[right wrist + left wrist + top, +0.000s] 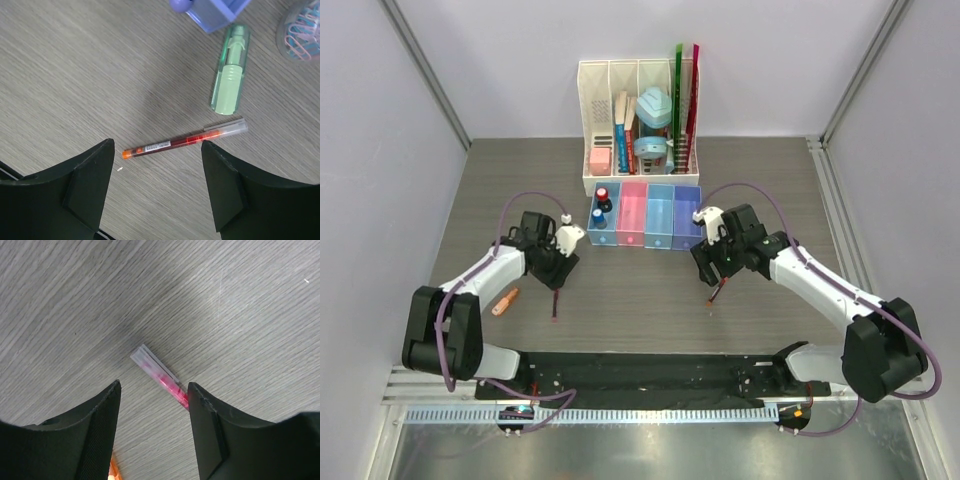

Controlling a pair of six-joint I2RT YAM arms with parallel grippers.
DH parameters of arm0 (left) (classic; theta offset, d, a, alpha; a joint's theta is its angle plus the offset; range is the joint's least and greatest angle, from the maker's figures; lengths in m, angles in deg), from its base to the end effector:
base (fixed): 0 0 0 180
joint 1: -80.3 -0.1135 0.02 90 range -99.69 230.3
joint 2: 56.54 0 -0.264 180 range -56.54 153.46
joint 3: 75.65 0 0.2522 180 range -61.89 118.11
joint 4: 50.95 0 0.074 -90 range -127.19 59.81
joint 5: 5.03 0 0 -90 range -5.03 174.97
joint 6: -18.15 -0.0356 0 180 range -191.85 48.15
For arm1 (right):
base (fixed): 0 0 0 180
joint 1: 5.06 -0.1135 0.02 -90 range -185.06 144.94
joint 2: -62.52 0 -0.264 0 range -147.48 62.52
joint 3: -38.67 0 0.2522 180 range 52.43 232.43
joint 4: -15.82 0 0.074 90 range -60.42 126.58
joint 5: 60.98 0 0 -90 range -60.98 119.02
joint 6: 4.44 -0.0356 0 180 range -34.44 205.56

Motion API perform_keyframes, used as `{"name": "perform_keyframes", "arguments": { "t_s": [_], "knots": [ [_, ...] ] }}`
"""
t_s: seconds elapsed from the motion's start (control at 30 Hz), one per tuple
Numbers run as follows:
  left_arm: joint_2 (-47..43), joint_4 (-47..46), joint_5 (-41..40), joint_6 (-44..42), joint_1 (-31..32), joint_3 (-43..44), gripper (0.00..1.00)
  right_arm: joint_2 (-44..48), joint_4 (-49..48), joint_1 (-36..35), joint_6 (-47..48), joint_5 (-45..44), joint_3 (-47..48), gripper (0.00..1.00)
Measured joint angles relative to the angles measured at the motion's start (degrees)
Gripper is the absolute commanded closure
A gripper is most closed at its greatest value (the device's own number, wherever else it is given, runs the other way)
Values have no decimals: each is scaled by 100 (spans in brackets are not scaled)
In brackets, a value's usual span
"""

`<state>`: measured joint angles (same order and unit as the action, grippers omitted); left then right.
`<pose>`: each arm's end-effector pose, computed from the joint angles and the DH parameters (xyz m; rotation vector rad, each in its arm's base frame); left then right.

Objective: Sort the stationery into containers
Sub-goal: Pick up the pen from the center of the board.

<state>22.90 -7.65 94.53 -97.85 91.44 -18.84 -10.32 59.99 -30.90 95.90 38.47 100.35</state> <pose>0.2431 -0.0539 0.1764 0.9056 2.5445 -0.1495 0.2239 0.1149 0.2272 -0.8530 2.3999 0.3157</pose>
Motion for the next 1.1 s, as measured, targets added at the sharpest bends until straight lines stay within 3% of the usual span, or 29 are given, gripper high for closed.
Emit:
{"name": "perform_keyframes", "arguments": {
  "t_s": [0.37, 0.47, 0.57, 0.6, 0.7, 0.73, 0.97, 1.1],
  "knots": [
    [557, 44, -17, 35, 79, 168, 46, -105, -212, 260, -839, 46, -9, 24],
    [595, 35, -46, 50, 107, 201, 55, -186, -234, 391, -1051, 131, -9, 25],
    [619, 31, -55, 61, 127, 216, 70, -201, -262, 586, -1274, 210, -11, 26],
    [632, 24, -57, 59, 129, 227, 80, -201, -275, 654, -1360, 238, -13, 26],
    [675, 20, -83, 87, 144, 271, 98, -177, -343, 817, -1537, 319, -72, 27],
    [691, 26, -90, 87, 155, 291, 100, -133, -358, 866, -1600, 337, -122, 26],
    [820, 284, -70, 160, 240, 544, 100, 708, -476, 925, -2033, 422, -590, 26],
    [820, 728, 15, 179, 302, 1147, 100, 1104, -568, 925, -2273, 479, -841, 28]
  ]
}}
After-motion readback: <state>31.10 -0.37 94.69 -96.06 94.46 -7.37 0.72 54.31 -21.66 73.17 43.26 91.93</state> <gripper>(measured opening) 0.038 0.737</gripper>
